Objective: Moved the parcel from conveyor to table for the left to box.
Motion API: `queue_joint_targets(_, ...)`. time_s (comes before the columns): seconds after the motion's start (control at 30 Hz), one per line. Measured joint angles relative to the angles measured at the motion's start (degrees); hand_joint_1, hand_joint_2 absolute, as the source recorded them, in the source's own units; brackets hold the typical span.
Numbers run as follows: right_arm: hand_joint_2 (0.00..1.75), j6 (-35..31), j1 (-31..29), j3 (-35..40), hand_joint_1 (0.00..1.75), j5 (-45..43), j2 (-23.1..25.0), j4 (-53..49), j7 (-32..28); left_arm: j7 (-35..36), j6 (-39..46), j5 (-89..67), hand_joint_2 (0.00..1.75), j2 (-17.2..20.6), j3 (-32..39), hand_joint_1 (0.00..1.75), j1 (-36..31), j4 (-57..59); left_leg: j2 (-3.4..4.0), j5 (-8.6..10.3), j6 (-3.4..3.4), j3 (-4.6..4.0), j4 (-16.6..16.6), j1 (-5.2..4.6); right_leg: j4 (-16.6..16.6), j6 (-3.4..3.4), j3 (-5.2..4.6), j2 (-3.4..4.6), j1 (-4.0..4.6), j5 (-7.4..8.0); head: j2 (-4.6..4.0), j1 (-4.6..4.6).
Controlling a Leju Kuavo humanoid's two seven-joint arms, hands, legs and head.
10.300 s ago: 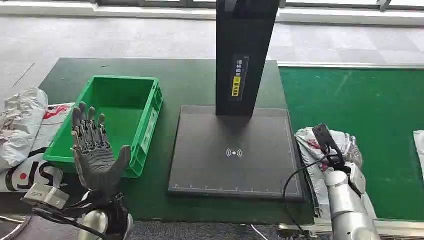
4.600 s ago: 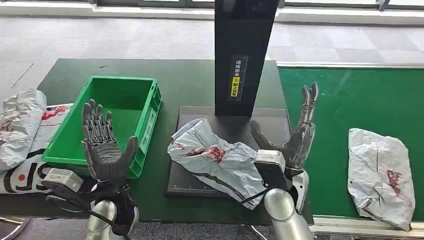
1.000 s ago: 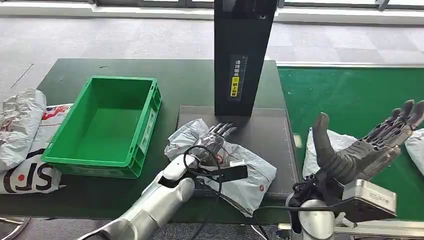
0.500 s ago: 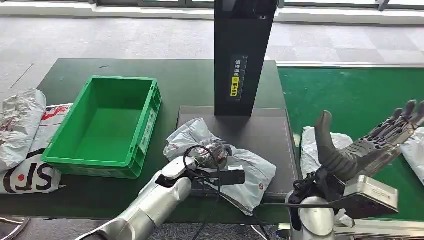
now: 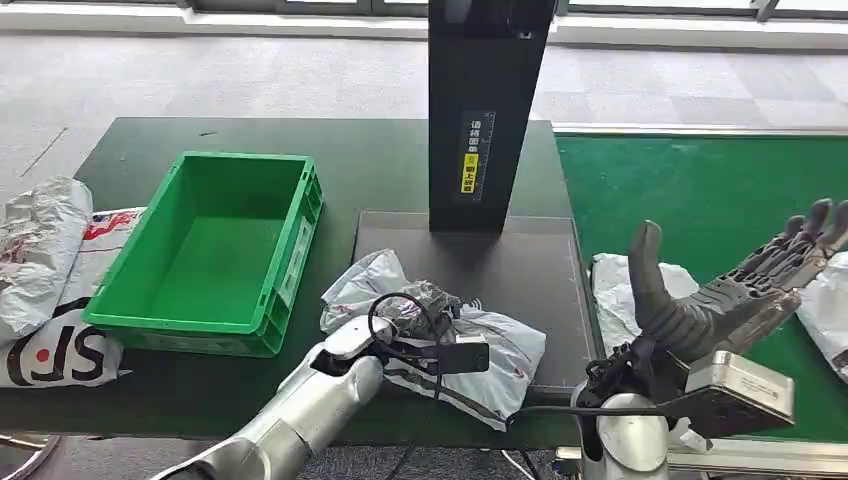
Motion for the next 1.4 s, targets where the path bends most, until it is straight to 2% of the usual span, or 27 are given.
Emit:
queue_joint_targets(0.23,1.75,0.59,0.07,-0.11,0.00,0.74,0.00,0.00,0.00,1.77,0.05,-1.82,1.75,0.00,0.00,1.75,0.00,0.11,0.00,0.00,0.00,0.01,0.00,0.00,0.00,0.00,0.00,0.00,0.00,0.00,0.00,0.00)
queue_joint_targets(0.4,1.75,1.27,0.73,-0.74,0.00,1.62,0.13,-0.26,0.00,2.36,7.87,-5.07,1.75,0.15,0.00,1.75,0.56,-2.36,-0.03,0.00,0.00,0.00,0.00,0.00,0.00,0.00,0.00,-0.02,0.00,0.00,0.00,0.00)
queue_joint_targets(0.6,1.75,1.75,1.28,-1.18,0.00,1.92,0.33,-0.70,0.00,2.80,8.20,-5.66,1.75,0.48,0.00,1.75,1.21,-5.47,-0.02,0.00,0.00,0.00,0.00,0.00,0.00,0.00,0.00,-0.01,0.00,0.00,0.00,0.00)
queue_joint_targets(0.8,1.75,2.08,2.03,-1.86,0.00,2.54,1.09,-1.01,0.00,2.51,27.99,-6.62,1.75,1.44,1.62,1.75,4.84,-15.09,-0.01,-0.01,-0.01,-0.03,0.00,0.01,0.02,-0.01,-0.01,0.00,0.01,-0.01,0.00,0.00)
queue_joint_targets(0.93,1.75,0.16,2.76,-1.86,0.00,0.99,1.09,-0.79,0.00,1.66,36.21,-8.02,1.75,2.91,5.27,1.75,8.18,-24.79,-0.01,-0.01,-0.01,-0.04,-0.01,0.03,0.02,-0.05,-0.04,-0.01,0.03,-0.04,0.00,0.00)
queue_joint_targets(1.2,1.75,-0.98,5.01,-1.86,0.00,0.00,1.09,-0.37,0.00,2.16,37.27,-13.85,1.75,4.09,12.34,1.75,9.76,-37.37,-0.01,0.00,-0.01,-0.02,-0.01,0.03,0.03,-0.04,-0.03,-0.02,0.02,-0.04,0.00,0.00)
queue_joint_targets(1.4,1.75,-0.98,5.46,-1.86,0.00,0.00,1.09,-0.37,0.00,2.33,37.27,-14.62,1.75,4.09,14.77,1.75,9.84,-40.94,-0.02,0.00,-0.01,-0.02,-0.01,0.01,0.03,-0.04,-0.02,-0.02,0.01,-0.03,0.00,0.00)
